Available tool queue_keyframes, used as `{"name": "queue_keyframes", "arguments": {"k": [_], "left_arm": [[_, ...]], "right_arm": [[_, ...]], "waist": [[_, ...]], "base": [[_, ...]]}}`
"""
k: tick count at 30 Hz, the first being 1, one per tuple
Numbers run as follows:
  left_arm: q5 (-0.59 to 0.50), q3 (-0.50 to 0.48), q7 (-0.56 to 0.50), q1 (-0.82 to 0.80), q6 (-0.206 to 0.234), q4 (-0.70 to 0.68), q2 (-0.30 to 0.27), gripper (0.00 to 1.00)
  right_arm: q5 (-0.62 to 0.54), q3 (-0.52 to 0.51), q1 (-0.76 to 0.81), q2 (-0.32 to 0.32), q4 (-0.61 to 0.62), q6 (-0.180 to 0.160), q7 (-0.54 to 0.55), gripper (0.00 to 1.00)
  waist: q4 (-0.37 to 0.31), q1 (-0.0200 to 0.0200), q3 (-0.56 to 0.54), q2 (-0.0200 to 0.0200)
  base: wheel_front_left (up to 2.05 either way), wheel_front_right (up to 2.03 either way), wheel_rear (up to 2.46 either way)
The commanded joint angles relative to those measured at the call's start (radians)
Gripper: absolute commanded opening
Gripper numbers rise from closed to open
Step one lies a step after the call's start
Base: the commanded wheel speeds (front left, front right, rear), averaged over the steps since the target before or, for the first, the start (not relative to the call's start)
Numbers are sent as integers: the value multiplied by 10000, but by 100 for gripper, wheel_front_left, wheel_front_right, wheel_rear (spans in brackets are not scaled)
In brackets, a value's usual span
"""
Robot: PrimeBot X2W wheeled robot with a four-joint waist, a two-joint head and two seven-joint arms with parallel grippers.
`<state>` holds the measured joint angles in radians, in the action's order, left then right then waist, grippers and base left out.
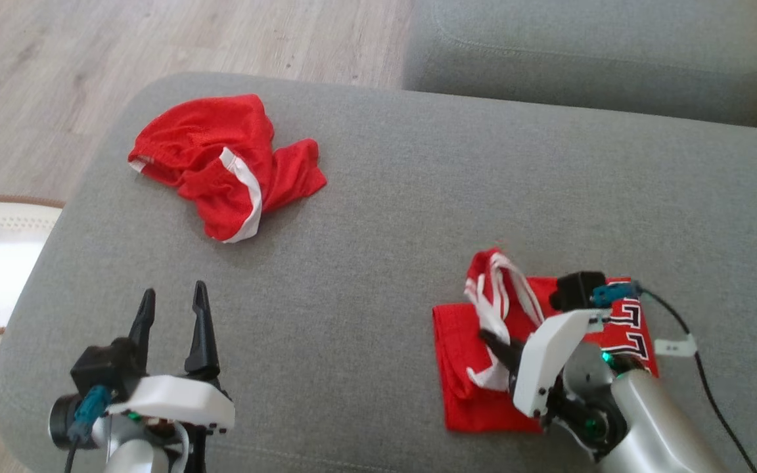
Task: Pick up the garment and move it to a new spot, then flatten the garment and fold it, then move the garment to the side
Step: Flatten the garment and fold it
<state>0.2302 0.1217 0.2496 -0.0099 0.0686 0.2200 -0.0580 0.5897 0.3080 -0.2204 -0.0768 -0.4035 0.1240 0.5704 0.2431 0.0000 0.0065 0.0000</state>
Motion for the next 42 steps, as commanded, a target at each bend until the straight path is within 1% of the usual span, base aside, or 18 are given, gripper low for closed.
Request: {"name": "queue_keyframes", "arguments": {"k": [1, 3, 4, 5, 6, 10, 13, 16, 18, 21, 23, 26, 30, 31, 32, 35, 38, 42], "left_arm": [[-76, -307, 122, -608, -24, -280, 7, 100], [-75, -330, 122, -614, -19, -278, 11, 100], [-75, -356, 122, -617, -15, -276, 14, 100], [-76, -385, 122, -621, -8, -271, 17, 100], [-79, -416, 122, -627, -1, -267, 20, 100], [-100, -504, 122, -630, -1, -250, 31, 100], [-106, -525, 122, -592, -9, -229, 40, 100], [-96, -583, 122, -502, 8, -255, 47, 100], [-87, -625, 122, -437, 22, -286, 51, 100], [-65, -662, 122, -368, 25, -316, 57, 100], [-48, -681, 122, -332, 21, -326, 60, 100], [-22, -696, 122, -305, 6, -336, 65, 100], [-20, -712, 122, -250, -15, -402, 69, 100], [-41, -719, 122, -240, -44, -459, 70, 100], [-157, -731, 122, -213, -117, -638, 71, 100], [-361, -800, 122, -88, -229, -973, 72, 100], [-591, -904, 122, 82, -284, -1192, 73, 100], [-826, -1047, 122, 323, -311, -1524, 75, 100]], "right_arm": [[128, 287, -597, 127, 21, 67, -176, 0], [216, 387, -631, 148, -125, 67, -215, 1], [279, 497, -662, 165, -242, 67, -289, 36], [358, 602, -695, 179, -321, 67, -414, 93], [446, 697, -739, 192, -348, 67, -633, 100], [1135, 1001, -896, 226, -112, 67, -1705, 100], [1783, 1081, -922, 115, 483, 67, -2274, 100], [2570, 687, -893, -291, 1535, 67, -2946, 100], [2913, 93, -810, -734, 2032, 67, -3479, 100], [2495, -971, -597, -1628, 1985, 67, -4176, 100], [1869, -1369, -395, -2145, 1690, 67, -4278, 100], [888, -1617, -92, -2531, 1384, 67, -4469, 100], [-2, -1728, 287, -2455, 1413, 67, -5258, 100], [-316, -1801, 373, -2407, 1445, 67, -5645, 100], [-872, -1936, 556, -2239, 1560, 67, -6551, 100], [-1517, -2076, 912, -1901, 1672, 67, -7651, 100], [-2210, -2146, 1213, -1704, 1864, 67, -8113, 100], [-2797, -2179, 1580, -1429, 2176, 67, -8294, 100]], "waist": [[0, 0, 72, 0], [-15, 0, 89, 0], [-36, 0, 100, 0], [-62, 0, 105, 0], [-93, 0, 103, 0], [-242, 0, 51, 0], [-341, 0, -25, 0], [-463, 0, -85, 0], [-534, 0, -116, 0], [-598, 0, -176, 0], [-625, 0, -209, 0], [-662, 0, -228, 0], [-824, 0, -228, 0], [-880, 0, -232, 0], [-1011, 0, -227, 0], [-1270, 0, -229, 0], [-1585, 0, -227, 0], [-1982, 0, -223, 0]], "base": [[0, 0, 0], [0, 0, 0], [0, 0, 0], [0, 0, 0], [0, 0, 0], [0, 0, 0], [0, 0, 0], [0, 0, 0], [0, 0, 0], [0, 0, 0], [0, 0, 0], [0, 0, 0], [0, 0, 0], [0, 0, 0], [0, 0, 0], [0, 0, 0], [0, 0, 0], [0, 0, 0]]}}
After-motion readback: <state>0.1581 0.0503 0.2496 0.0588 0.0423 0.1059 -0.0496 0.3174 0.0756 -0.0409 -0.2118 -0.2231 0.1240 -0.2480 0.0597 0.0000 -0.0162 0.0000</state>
